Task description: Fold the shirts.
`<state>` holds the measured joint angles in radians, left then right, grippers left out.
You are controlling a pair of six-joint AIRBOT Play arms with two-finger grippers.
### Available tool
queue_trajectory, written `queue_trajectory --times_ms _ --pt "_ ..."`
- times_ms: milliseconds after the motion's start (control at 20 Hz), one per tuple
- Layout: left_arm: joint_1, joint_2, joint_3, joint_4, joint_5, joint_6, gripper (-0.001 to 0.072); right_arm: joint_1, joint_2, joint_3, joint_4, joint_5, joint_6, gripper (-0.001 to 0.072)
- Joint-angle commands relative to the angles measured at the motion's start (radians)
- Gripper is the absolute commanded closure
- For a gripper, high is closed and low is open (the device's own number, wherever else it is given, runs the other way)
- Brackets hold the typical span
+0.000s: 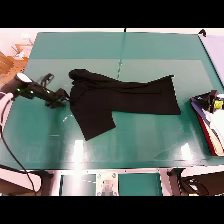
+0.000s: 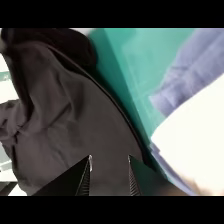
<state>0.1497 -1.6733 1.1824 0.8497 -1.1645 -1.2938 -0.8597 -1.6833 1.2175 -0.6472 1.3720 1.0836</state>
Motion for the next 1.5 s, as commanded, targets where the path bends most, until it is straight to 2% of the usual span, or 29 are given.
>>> queue_trajectory --times_ms 0,100,150,250,300,350,600,800,1250,1350,1450 --pt "-0.043 -0.006 -0.103 -0.103 0.188 0.086 0.0058 0.002 0.002 -0.032 -0.012 -0.018 -0.019 0.0421" --pt "-0.056 -0.006 -0.103 -0.133 0.185 0.103 0.006 0.004 0.002 -0.044 -0.012 -0.021 -0.022 0.042" --pt "-0.055 -0.006 -0.103 -0.156 0.175 0.117 0.0168 0.004 0.002 -0.049 -0.017 -0.022 -0.022 0.0417" --pt "-0.053 -0.006 -0.101 -0.177 0.132 0.16 0.0432 0.004 0.002 -0.062 -0.043 -0.037 -0.021 0.0278" --pt "-0.053 -0.005 -0.101 -0.176 0.105 0.181 0.0532 0.004 0.002 -0.068 -0.069 -0.046 -0.021 0.0271" --pt "-0.053 -0.005 -0.101 -0.175 0.085 0.2 0.0674 0.004 0.001 -0.074 -0.096 -0.055 -0.018 0.027" --pt "-0.004 -0.005 -0.076 -0.177 0.055 0.203 0.0681 0.004 -0.002 -0.117 -0.175 -0.069 -0.018 0.0269" --pt "0.021 -0.005 -0.063 -0.175 0.048 0.206 0.068 0.021 -0.003 -0.176 -0.176 -0.099 -0.019 0.0269" --pt "0.021 -0.005 -0.063 -0.177 0.043 0.214 0.068 0.232 -0.003 -0.183 -0.175 -0.055 -0.018 0.028" --pt "0.021 -0.005 -0.063 -0.177 0.036 0.215 0.068 0.255 -0.003 -0.183 -0.156 -0.051 -0.018 0.0367" --pt "0.021 -0.004 -0.05 -0.178 0.0 0.23 0.0681 0.264 0.001 -0.179 -0.104 -0.05 -0.022 0.0677"
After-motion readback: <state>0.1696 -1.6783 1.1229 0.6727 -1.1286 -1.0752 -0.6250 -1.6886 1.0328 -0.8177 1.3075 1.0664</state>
